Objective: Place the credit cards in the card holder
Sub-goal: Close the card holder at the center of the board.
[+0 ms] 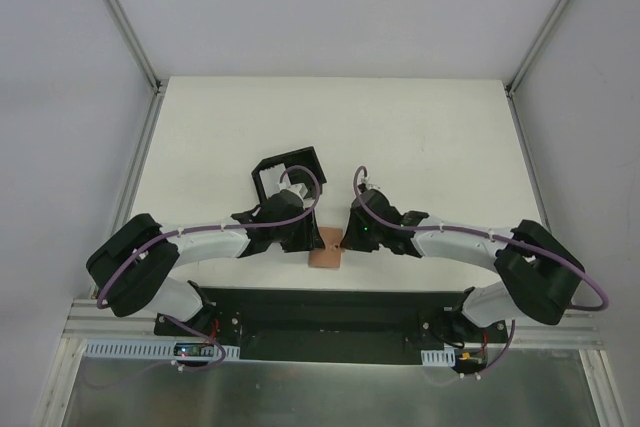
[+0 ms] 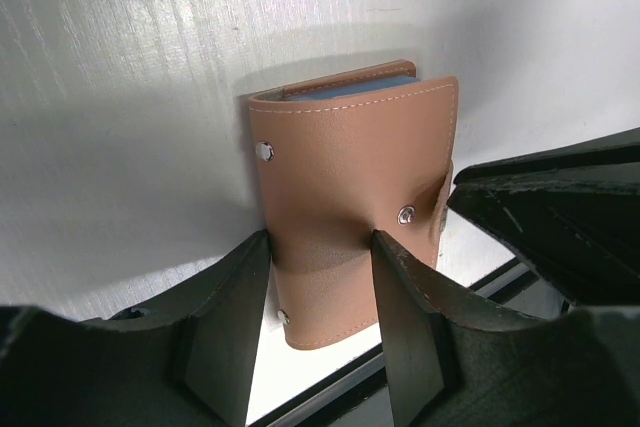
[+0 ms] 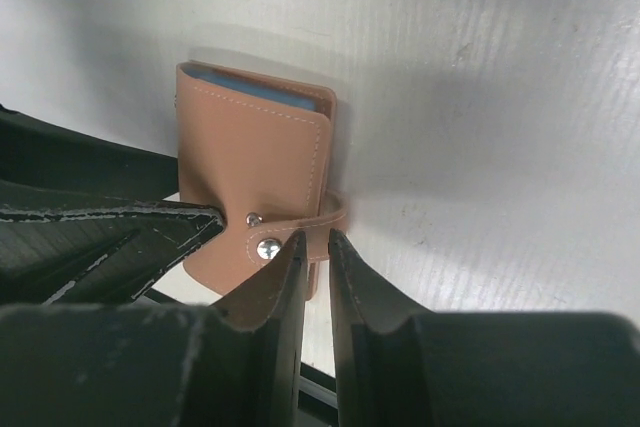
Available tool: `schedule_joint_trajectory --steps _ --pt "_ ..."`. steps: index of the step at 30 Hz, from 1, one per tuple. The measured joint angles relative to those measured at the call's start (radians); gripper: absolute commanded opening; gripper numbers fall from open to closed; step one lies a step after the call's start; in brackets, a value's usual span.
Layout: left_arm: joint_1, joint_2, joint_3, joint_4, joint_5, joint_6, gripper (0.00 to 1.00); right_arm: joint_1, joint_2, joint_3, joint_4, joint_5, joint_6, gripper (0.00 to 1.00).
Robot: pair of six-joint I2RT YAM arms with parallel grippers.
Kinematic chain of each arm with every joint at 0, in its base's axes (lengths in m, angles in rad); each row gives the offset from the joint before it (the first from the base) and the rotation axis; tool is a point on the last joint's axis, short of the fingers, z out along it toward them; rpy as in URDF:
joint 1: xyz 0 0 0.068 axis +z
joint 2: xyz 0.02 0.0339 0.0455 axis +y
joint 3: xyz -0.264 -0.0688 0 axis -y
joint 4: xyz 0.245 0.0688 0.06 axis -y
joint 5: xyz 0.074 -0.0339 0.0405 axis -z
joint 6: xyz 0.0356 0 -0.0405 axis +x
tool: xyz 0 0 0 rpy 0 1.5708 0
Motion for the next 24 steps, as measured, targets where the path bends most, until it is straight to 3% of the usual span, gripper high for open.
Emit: schedule_joint_trajectory --steps 24 --pt "0.000 0.001 0.000 0.001 0.000 0.000 0.45 0.056 0.040 0.041 -0.006 -0.025 0.000 0.17"
